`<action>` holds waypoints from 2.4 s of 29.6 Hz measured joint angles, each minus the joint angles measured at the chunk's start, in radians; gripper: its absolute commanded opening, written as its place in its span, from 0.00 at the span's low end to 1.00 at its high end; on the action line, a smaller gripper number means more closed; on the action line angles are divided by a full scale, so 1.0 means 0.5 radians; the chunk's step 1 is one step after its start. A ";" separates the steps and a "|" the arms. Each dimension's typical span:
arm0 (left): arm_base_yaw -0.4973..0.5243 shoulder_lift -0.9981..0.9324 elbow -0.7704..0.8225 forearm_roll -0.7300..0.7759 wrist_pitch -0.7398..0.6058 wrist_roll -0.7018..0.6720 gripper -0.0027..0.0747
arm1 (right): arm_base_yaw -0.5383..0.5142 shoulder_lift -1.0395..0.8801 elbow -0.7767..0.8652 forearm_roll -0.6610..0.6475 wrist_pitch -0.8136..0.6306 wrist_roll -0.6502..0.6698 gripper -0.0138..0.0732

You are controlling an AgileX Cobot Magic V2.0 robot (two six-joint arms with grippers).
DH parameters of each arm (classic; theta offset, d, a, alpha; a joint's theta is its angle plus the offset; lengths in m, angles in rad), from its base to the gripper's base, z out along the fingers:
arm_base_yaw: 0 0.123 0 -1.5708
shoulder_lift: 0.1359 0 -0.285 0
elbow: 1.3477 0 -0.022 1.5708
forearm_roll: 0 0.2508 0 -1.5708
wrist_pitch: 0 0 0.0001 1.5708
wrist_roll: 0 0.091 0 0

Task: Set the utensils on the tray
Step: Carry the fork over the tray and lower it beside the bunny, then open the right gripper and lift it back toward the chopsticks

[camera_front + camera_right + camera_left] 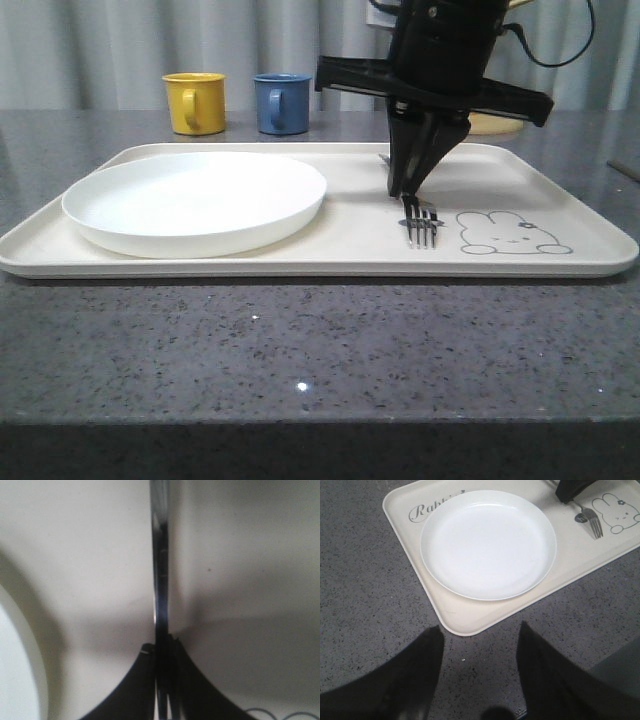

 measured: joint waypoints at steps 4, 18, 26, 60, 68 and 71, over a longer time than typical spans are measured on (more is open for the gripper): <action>0.000 0.000 0.000 0.000 0.000 0.000 0.47 | 0.000 0.005 0.000 0.012 -0.003 0.004 0.36; 0.000 0.000 0.000 0.000 0.000 0.000 0.47 | 0.000 -0.036 0.000 -0.037 -0.008 -0.030 0.51; 0.000 0.000 0.000 0.000 0.000 0.000 0.47 | 0.000 -0.214 0.000 -0.203 0.082 -0.221 0.51; 0.000 0.000 0.000 0.000 0.000 0.000 0.47 | -0.918 -0.705 0.559 -0.217 0.200 -0.942 0.51; 0.000 0.000 0.000 0.000 0.000 0.000 0.47 | -0.956 -0.545 0.559 -0.212 0.205 -1.011 0.51; 0.000 0.000 0.000 0.000 0.000 0.000 0.47 | -0.956 -0.493 0.559 -0.199 0.182 -1.011 0.51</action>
